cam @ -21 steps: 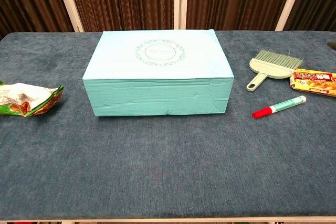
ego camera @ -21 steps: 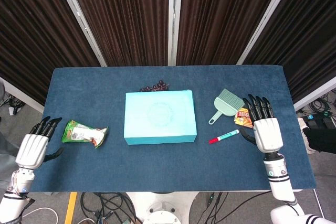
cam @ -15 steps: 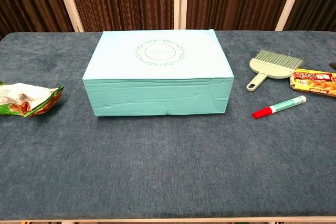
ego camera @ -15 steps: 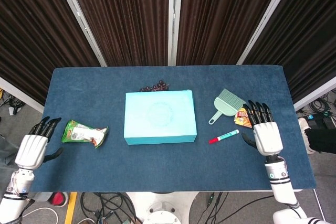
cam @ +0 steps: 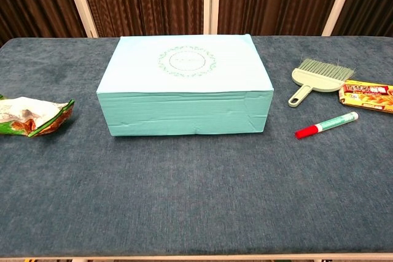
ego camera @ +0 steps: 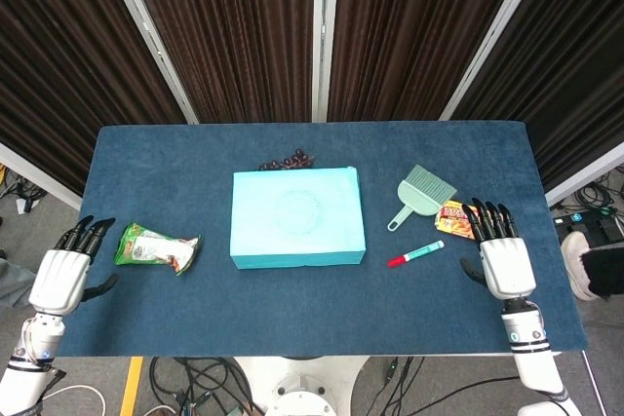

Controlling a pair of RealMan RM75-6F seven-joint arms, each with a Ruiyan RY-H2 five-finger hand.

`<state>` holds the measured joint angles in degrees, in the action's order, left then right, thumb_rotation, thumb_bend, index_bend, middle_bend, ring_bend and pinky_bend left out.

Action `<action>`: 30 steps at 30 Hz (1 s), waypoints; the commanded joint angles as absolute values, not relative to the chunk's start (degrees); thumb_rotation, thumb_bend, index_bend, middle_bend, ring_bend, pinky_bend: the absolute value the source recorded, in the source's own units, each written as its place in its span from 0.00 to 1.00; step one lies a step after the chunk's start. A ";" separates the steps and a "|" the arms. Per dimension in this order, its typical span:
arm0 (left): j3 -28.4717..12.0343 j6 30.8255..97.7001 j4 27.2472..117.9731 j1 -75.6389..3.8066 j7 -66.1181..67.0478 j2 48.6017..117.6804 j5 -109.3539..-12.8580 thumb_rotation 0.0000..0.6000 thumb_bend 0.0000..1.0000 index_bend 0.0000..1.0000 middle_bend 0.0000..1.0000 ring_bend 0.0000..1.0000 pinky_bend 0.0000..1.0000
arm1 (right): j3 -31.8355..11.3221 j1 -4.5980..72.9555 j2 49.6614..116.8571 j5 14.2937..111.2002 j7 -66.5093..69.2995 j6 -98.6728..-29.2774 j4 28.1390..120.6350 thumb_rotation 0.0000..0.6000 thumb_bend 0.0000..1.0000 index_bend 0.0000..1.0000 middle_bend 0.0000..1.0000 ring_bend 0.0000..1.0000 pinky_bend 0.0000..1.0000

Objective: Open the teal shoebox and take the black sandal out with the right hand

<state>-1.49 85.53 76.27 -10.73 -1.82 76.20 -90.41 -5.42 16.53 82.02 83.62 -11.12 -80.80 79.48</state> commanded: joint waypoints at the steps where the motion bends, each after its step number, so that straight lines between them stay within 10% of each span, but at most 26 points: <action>1: -1.61 85.47 76.56 -10.90 -1.65 75.91 -90.50 1.00 0.18 0.09 0.15 0.07 0.24 | -5.96 17.16 82.16 82.64 -11.35 -79.10 79.45 1.00 0.14 0.00 0.01 0.00 0.00; 10: -1.67 84.85 74.99 -10.94 -3.02 76.61 -89.89 1.00 0.18 0.09 0.15 0.07 0.24 | -6.13 22.13 82.77 79.81 -12.76 -68.08 81.49 1.00 0.33 0.00 0.15 0.00 0.00; 30: -1.83 85.34 73.28 -10.86 -4.12 76.28 -90.00 1.00 0.18 0.09 0.15 0.07 0.24 | -12.42 33.34 108.16 83.99 -9.19 -72.87 50.92 1.00 0.26 0.00 0.01 0.00 0.00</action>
